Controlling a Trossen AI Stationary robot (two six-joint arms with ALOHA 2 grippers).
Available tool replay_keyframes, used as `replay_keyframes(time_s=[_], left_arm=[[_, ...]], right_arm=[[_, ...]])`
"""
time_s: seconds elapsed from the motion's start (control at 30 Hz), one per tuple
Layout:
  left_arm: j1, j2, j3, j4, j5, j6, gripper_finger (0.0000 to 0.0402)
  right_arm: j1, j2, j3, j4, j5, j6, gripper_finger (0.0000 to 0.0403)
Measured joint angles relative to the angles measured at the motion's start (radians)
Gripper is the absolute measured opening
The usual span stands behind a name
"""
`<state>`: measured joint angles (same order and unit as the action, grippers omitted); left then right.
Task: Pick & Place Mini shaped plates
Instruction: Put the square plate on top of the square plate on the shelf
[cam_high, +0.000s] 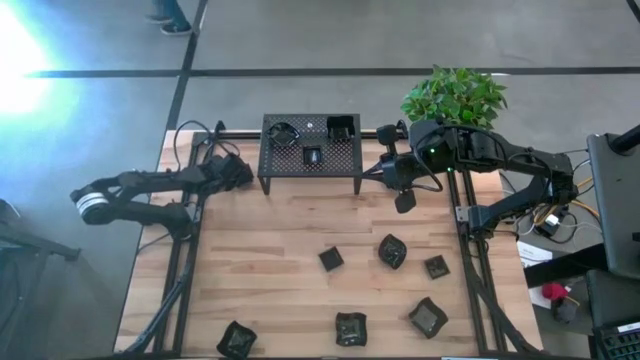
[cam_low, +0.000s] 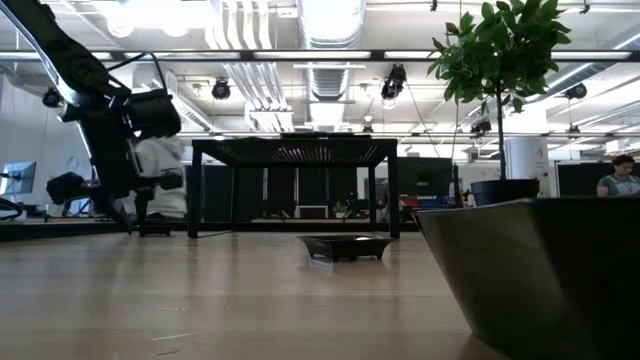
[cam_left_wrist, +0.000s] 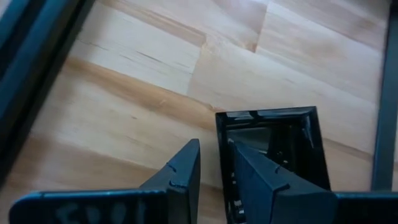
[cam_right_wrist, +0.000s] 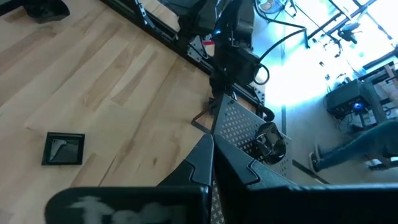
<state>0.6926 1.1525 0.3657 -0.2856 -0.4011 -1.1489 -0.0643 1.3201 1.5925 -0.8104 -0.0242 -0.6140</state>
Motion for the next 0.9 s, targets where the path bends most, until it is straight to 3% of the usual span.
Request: replay_keyframes(time_s=[0.3, 0.6, 0.9], left_arm=[[0.000, 0.016, -0.027, 0.060, -0.026, -0.003, 0.0082], [0.000, 0.029, -0.026, 0.069, -0.029, 0.007, 0.0009], [0.000, 0.011, -0.027, 0.059, -0.019, 0.020, 0.0002]], right_arm=[[0.000, 0.000, 0.000, 0.002, 0.000, 0.001, 0.0008], [0.000, 0.000, 0.000, 0.011, 0.000, 0.002, 0.0008], [0.000, 0.000, 0.000, 0.032, 0.000, 0.010, 0.0008]])
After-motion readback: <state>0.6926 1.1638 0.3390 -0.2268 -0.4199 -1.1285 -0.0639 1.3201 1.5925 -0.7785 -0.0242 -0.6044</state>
